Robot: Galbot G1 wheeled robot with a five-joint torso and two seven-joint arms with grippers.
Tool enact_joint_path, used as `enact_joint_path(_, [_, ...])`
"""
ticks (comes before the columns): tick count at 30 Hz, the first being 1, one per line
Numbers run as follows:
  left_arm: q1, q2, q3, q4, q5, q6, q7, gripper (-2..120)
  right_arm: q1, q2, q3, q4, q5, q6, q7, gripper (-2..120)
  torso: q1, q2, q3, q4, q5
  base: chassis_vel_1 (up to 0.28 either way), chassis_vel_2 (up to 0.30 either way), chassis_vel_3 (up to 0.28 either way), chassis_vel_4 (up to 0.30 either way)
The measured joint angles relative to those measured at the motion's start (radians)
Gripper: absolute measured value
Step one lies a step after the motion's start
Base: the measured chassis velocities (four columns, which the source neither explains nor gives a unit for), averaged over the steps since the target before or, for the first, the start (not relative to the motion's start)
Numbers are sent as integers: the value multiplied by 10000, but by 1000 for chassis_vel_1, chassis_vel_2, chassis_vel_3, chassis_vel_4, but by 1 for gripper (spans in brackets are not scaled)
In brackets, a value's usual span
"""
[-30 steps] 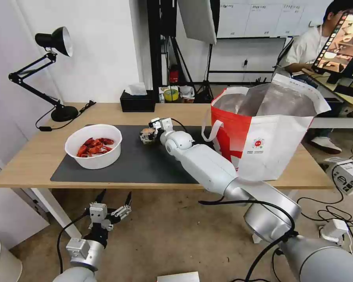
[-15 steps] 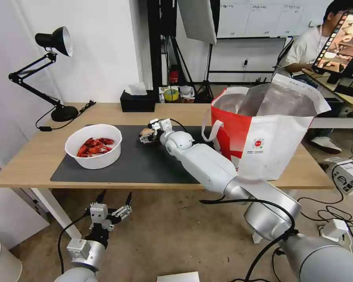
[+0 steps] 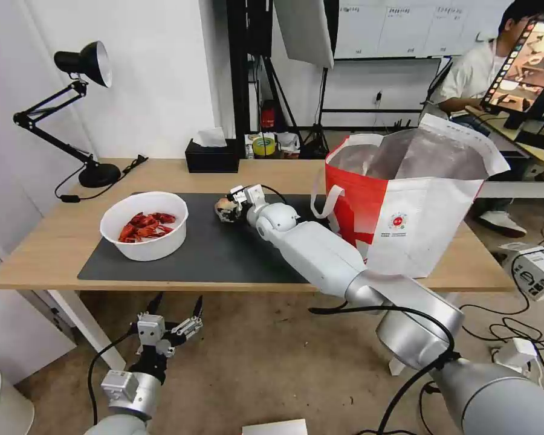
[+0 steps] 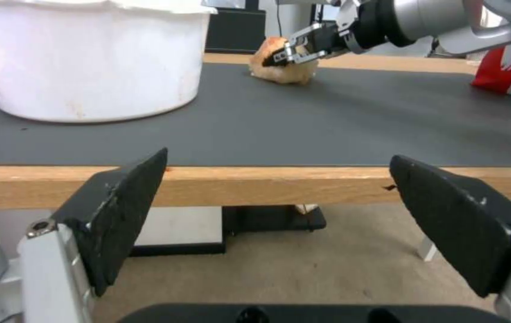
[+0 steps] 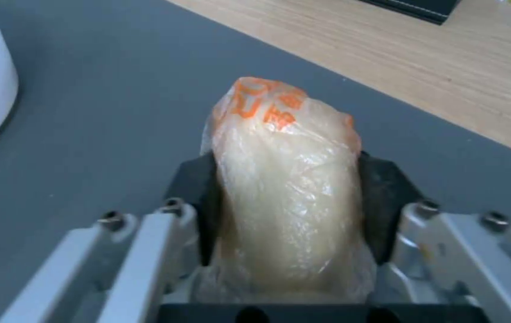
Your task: Pick up the trash from the table and place it into the takeout bag.
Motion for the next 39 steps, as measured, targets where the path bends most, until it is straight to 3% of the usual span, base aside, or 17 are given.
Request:
enact_joint_path(1, [0,0,0,0,0,0,0,100,0,0,0,0,0,0,0,45,0,0,0,0,0,0,0,0,0])
enact_joint_path(5, [34,-104,43,9,93,-43,4,100,-113,-11,4,135,10,-134,94,25,-1,1,0,1,0,0,0,0,0])
enact_joint_path(7, [35,-107,46,9,96,-46,4,100,-121,-12,5,146,13,-142,116,23,-1,0,0,1,0,0,0,0,0])
enact_joint_path(8, [36,-110,46,8,97,-49,4,100,-160,-16,31,210,26,-162,217,15,0,0,0,2,0,0,0,0,0])
enact_joint_path(13, [37,-97,21,-8,94,-51,5,100,-360,-131,197,699,66,-212,521,6,0,0,1,2,0,0,0,0,0])
enact_joint_path(16, [37,-79,20,-11,92,-51,4,100,-430,-263,220,1046,80,-214,652,6,0,0,1,2,0,0,0,0,0])
enact_joint_path(30, [31,40,135,-10,89,-34,-8,100,-2207,-3187,364,6803,468,-140,3501,5,0,0,0,-1,2,0,0,0,0])
enact_joint_path(34, [39,33,170,2,131,-32,-9,100,-2536,-3510,363,7473,465,-76,3854,5,-1,1,0,-1,1,0,0,0,0])
enact_joint_path(39, [62,-67,303,10,311,-28,-17,100,-3738,-4136,751,9038,-330,1080,4257,5,-1,1,0,0,1,0,0,0,0])
